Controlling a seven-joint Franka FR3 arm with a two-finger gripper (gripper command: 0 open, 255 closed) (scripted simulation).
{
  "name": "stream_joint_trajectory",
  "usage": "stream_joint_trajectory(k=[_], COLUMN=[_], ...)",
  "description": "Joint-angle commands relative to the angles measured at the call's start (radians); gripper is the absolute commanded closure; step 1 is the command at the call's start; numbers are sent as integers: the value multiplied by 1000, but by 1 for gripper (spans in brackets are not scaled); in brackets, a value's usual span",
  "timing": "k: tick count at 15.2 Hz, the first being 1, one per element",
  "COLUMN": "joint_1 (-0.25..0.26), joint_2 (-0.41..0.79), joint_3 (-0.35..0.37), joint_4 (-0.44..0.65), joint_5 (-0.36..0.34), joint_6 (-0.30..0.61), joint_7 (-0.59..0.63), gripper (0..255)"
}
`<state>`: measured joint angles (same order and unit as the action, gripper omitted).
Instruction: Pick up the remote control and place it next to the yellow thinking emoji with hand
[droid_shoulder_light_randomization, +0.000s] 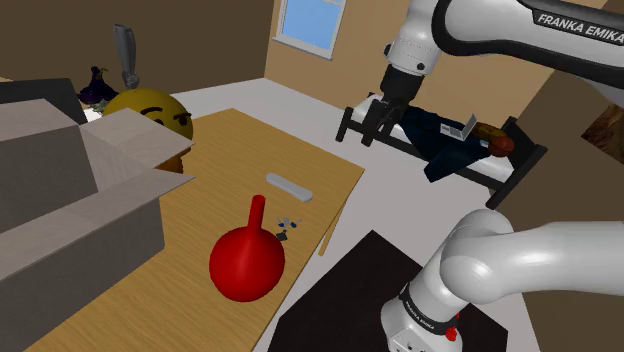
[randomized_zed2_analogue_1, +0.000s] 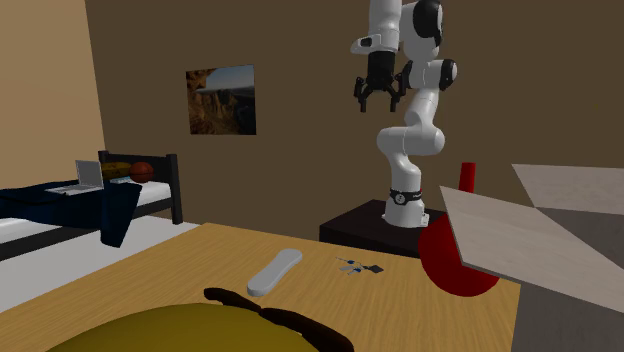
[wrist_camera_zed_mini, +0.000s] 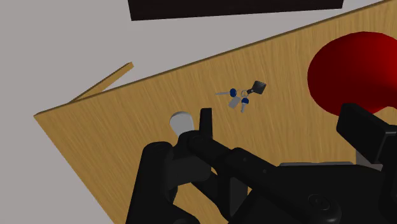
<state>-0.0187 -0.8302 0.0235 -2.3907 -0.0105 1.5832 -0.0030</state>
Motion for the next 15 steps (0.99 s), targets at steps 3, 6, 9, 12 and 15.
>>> stream_joint_trajectory(k=[3, 6, 9, 12, 15], joint_1=[-2, -6, -10, -12, -13], joint_2=[41, 113, 197, 293, 397], joint_3=[-16, -40, -64, -87, -108], joint_4=[-28, -59, -76, -81, -71], joint_5=[-12, -27, -40, -50, -55], joint_6=[67, 168, 269, 367, 461], joint_7=[-24, -60, -94, -128, -163], gripper=[0, 0, 0, 0, 0])
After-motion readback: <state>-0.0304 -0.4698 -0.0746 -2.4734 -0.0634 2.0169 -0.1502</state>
